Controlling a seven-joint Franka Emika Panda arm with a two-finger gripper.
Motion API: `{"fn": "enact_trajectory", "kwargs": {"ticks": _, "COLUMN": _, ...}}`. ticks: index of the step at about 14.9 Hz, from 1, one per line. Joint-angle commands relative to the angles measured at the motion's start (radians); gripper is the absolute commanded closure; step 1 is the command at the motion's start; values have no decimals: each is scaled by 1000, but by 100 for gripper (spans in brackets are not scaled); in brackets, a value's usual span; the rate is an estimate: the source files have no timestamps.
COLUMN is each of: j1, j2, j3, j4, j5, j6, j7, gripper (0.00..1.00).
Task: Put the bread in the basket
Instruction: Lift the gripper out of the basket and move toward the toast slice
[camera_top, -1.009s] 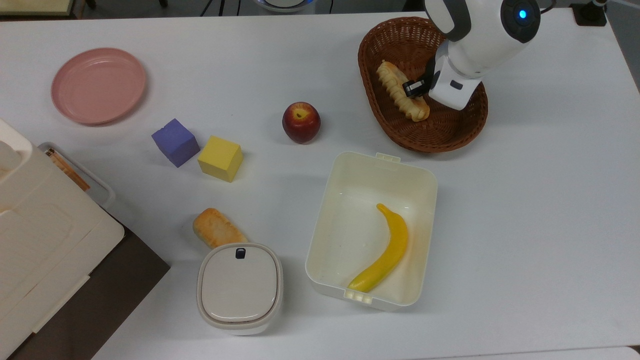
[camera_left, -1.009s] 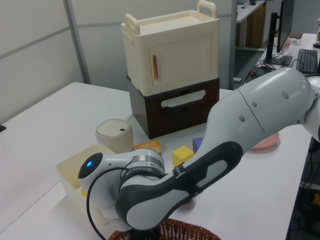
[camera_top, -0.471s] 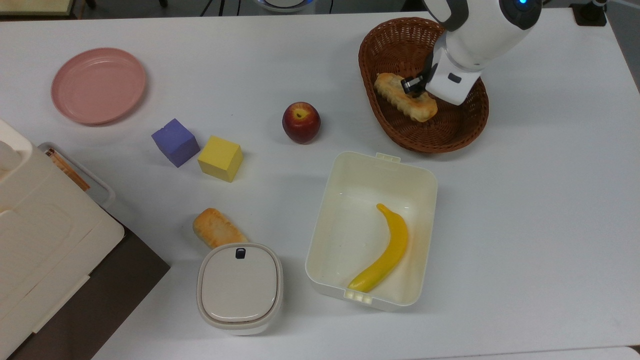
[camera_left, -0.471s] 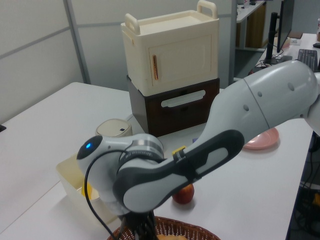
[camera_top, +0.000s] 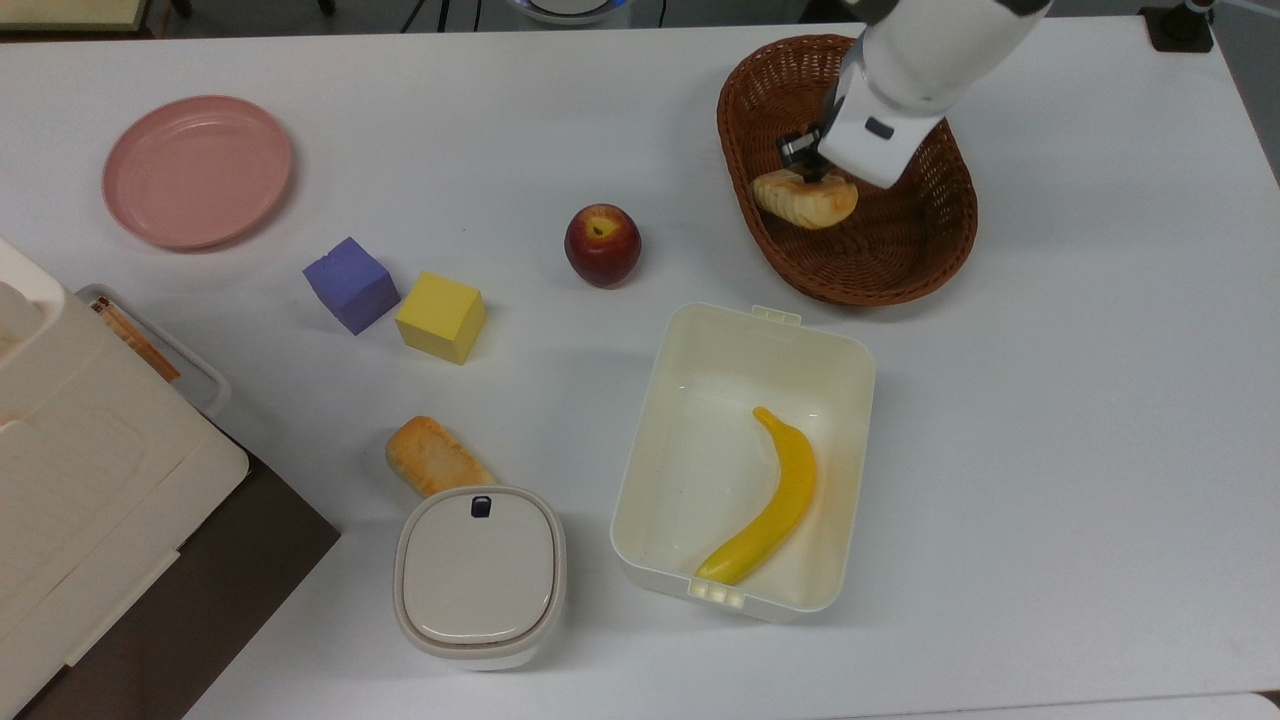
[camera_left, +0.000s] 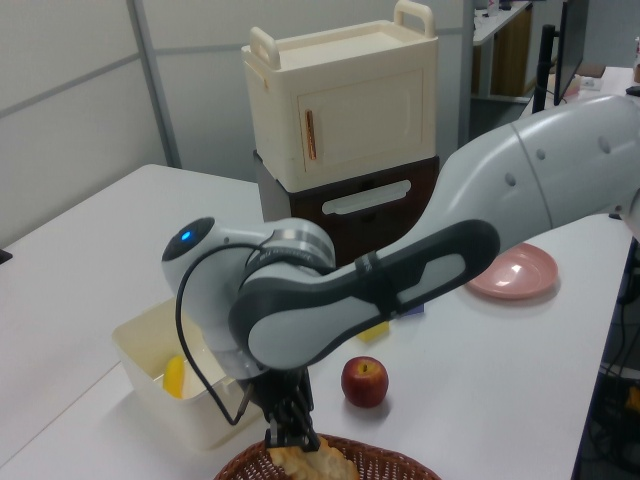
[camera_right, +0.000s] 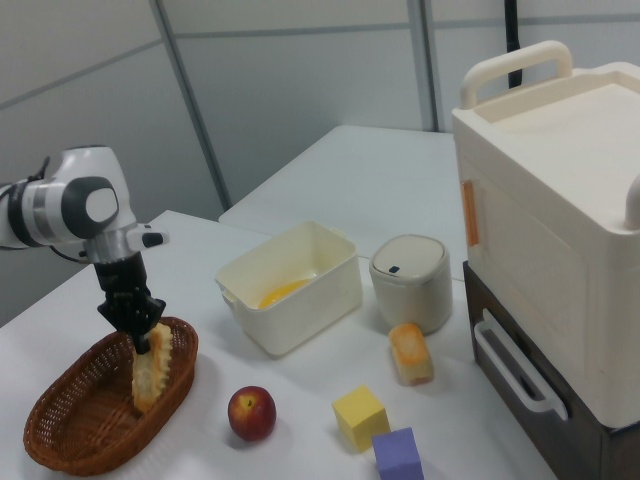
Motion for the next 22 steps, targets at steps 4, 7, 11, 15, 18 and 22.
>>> {"fn": "enact_trajectory", "kwargs": {"ticks": 4, "j1": -4, "j2": -75, "j3": -1, "j4": -18, "j5": 14, "j6": -29, "j7": 6, "gripper": 100}}
{"fn": "enact_trajectory", "kwargs": {"ticks": 7, "j1": 1, "j2": -69, "j3": 0, "j4": -15, "j5": 12, "j6": -28, "j7": 15, "gripper": 60}}
{"fn": "enact_trajectory", "kwargs": {"ticks": 11, "j1": -9, "j2": -72, "j3": -4, "j4": -8, "j5": 11, "j6": -26, "j7": 24, "gripper": 0}}
{"fn": "enact_trajectory", "kwargs": {"ticks": 15, "j1": -99, "j2": -75, "j3": -12, "j4": 41, "j5": -11, "j6": -28, "j7": 9, "gripper": 0}}
{"fn": "enact_trajectory", "kwargs": {"ticks": 18, "j1": -177, "j2": -75, "j3": -12, "j4": 61, "j5": -60, "j6": -22, "j7": -52, "gripper": 0}}
{"fn": "enact_trajectory", "kwargs": {"ticks": 22, "j1": -324, "j2": -69, "j3": -16, "j4": 73, "j5": -144, "j6": -3, "j7": -247, "gripper": 0}}
